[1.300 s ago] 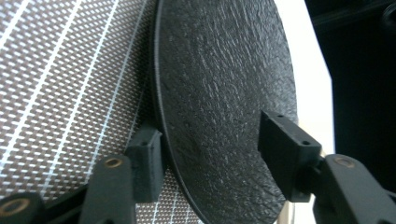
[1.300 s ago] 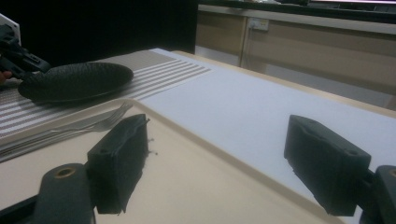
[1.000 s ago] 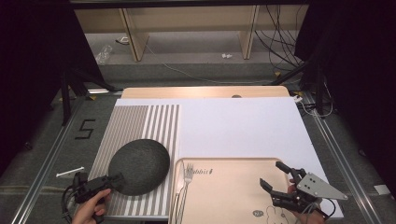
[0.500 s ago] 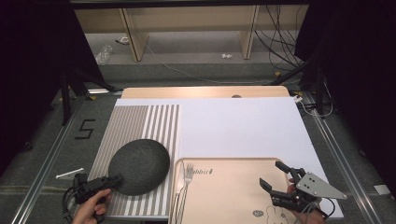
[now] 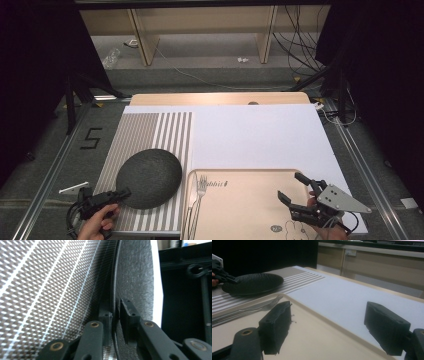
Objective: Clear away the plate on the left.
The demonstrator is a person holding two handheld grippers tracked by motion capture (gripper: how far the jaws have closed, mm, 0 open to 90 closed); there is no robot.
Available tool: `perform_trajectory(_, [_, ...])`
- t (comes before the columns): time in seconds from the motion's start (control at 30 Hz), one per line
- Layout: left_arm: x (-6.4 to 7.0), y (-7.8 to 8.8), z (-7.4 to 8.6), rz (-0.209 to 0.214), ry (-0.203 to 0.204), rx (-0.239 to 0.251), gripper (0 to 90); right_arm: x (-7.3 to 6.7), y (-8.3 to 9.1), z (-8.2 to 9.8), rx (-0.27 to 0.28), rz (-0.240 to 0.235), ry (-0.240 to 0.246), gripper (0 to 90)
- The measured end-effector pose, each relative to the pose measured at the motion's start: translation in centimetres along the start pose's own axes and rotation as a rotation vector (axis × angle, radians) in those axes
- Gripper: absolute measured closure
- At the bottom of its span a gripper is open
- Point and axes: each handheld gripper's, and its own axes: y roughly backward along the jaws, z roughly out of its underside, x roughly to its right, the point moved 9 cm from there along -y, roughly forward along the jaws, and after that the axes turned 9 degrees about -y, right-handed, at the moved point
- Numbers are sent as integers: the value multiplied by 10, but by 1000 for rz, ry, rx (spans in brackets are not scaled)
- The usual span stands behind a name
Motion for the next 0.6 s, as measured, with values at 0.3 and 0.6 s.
perform_trajectory(0.3, [5,3,-1,62,23,32,854,-1,-1,0,1,-3,0,225])
perform_trajectory(0.6, [9,0,0,73,25,37,855,0,-1,0,1,-2,-2,224])
